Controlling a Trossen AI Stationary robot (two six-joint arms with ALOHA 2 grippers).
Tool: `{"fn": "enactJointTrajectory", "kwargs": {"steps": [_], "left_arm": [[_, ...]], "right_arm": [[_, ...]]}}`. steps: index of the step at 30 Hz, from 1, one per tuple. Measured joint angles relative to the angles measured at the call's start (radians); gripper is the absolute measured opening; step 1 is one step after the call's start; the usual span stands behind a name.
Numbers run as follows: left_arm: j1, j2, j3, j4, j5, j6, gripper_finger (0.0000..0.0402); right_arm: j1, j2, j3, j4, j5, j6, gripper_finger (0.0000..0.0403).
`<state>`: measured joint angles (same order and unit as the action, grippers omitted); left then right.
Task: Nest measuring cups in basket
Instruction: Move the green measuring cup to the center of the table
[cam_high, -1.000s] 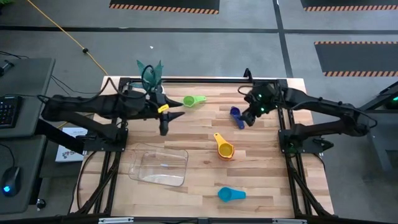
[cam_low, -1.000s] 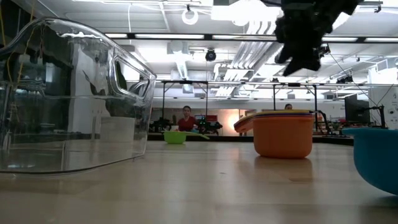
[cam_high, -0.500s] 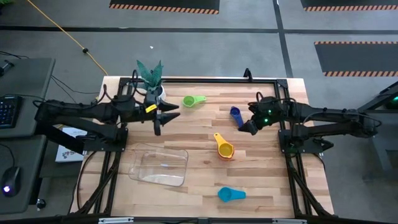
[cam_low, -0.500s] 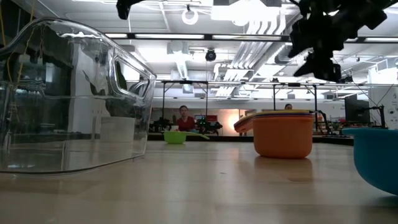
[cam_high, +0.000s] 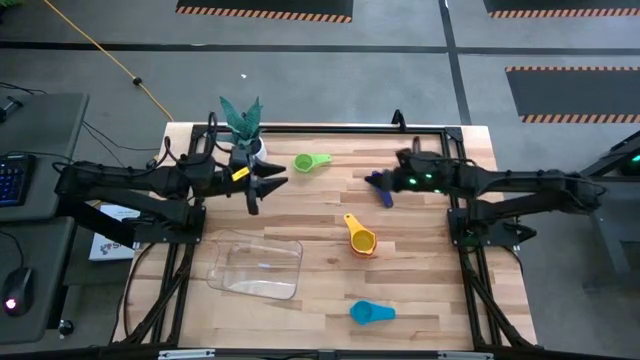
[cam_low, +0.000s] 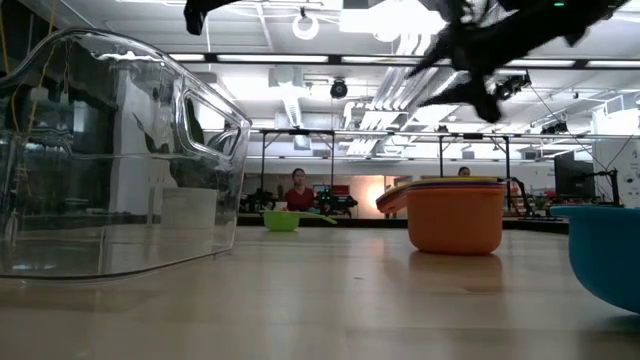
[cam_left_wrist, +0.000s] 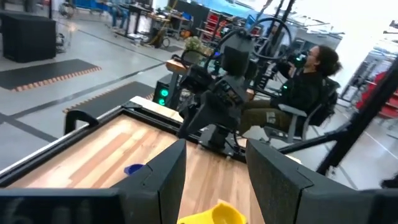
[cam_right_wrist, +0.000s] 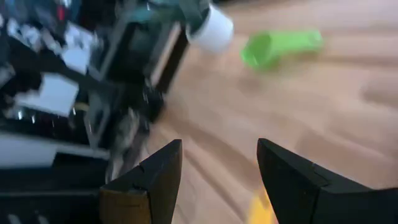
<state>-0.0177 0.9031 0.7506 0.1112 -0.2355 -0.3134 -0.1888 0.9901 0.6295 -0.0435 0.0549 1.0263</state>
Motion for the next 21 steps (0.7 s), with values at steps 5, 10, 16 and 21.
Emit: {"fn": "enactJointTrajectory", "kwargs": {"steps": [5, 10, 16, 21], "left_arm": [[0.0, 0.0, 0.0, 0.026, -0.022, 0.001, 0.0156], [0.0, 0.0, 0.0, 0.03, -0.021, 0.0, 0.0156], [0.0, 0.0, 0.0, 0.03, -0.022, -0.001, 0.0156], [0.0, 0.0, 0.0, 0.03, -0.022, 0.0, 0.0156]], "right_arm": [[0.002, 0.288, 0.191, -0.04, 0.089, -0.039, 0.02], [-0.031, 0.58, 0.461, -0.266, 0.145, -0.207, 0.02], [-0.077, 0.891, 0.789, -0.541, 0.226, -0.408, 0.02], [-0.093, 1.093, 1.039, -0.67, 0.276, -0.613, 0.02]]}}
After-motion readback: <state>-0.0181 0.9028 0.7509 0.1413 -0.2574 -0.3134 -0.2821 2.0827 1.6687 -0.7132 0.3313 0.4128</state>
